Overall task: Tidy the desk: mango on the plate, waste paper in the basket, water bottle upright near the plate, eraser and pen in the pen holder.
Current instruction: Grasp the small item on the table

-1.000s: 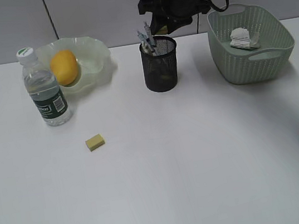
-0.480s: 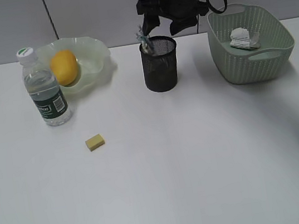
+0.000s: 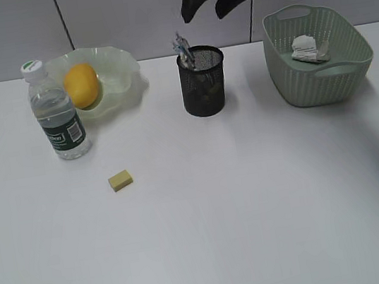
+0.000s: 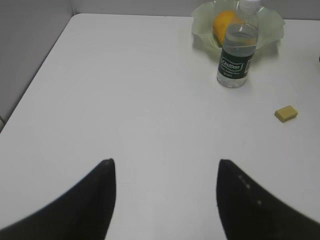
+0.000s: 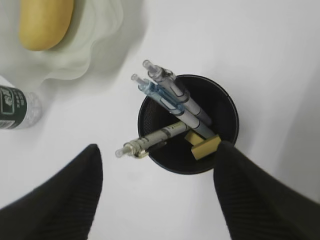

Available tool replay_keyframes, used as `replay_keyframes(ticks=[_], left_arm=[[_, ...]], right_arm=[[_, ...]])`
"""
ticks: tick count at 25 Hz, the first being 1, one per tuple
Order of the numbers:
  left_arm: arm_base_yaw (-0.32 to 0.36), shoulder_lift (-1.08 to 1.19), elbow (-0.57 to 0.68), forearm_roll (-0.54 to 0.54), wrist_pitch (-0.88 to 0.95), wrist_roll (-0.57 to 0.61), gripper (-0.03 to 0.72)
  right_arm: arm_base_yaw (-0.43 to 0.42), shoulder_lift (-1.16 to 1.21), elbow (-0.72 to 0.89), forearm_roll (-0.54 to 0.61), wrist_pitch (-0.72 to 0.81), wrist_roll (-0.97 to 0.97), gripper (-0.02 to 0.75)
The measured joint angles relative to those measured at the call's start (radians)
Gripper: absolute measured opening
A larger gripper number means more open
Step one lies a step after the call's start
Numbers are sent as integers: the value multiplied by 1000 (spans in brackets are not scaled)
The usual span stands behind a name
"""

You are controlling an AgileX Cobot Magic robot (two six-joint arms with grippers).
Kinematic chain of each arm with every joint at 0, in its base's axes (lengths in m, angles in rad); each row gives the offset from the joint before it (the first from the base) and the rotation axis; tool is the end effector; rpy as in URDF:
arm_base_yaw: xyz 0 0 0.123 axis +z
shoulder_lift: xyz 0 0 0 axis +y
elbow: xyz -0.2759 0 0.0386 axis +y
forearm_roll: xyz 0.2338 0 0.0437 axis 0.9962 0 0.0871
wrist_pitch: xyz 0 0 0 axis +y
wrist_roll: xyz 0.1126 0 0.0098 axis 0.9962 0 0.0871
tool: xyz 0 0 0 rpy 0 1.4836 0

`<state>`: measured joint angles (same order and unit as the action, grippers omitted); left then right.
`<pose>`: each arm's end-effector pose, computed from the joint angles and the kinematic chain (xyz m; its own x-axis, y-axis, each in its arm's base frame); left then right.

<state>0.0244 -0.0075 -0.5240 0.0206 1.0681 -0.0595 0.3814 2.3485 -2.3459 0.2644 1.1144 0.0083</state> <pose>0.0049 0.0022 0.2666 -0.4317 -0.0601 -0.9000 -0.0621 0.9974 -0.0368 0.4661 0.2155 0.2422 -0.8428 -0.2053 -0.4975 -0.3728 0.8894 0.2645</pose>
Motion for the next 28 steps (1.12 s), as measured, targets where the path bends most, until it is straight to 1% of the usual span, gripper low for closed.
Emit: replay_keyframes(ticks=[3,8,11,15,21,24,28], left_arm=[[0,0,0,0,0,0,481],[0,0,0,0,0,0,481],[0,0,0,0,0,0,481],[0,0,0,0,0,0,481],[0,0,0,0,0,0,481],[0,0,0,0,0,0,481],[0,0,0,0,0,0,481]], right_arm=[[-1,-11,-45,-36,76,-17,526],[-36,-54,-47,-144,93,26,497],[-93,-83,-47,-183,95,49,485],[-191,-129,-28,-209,96,55,461],[-315,-180,66,-258,96,16,443],[-330,-215,130,-276,96,-8,442],[-330,-318,264,-275,96,-33,439]])
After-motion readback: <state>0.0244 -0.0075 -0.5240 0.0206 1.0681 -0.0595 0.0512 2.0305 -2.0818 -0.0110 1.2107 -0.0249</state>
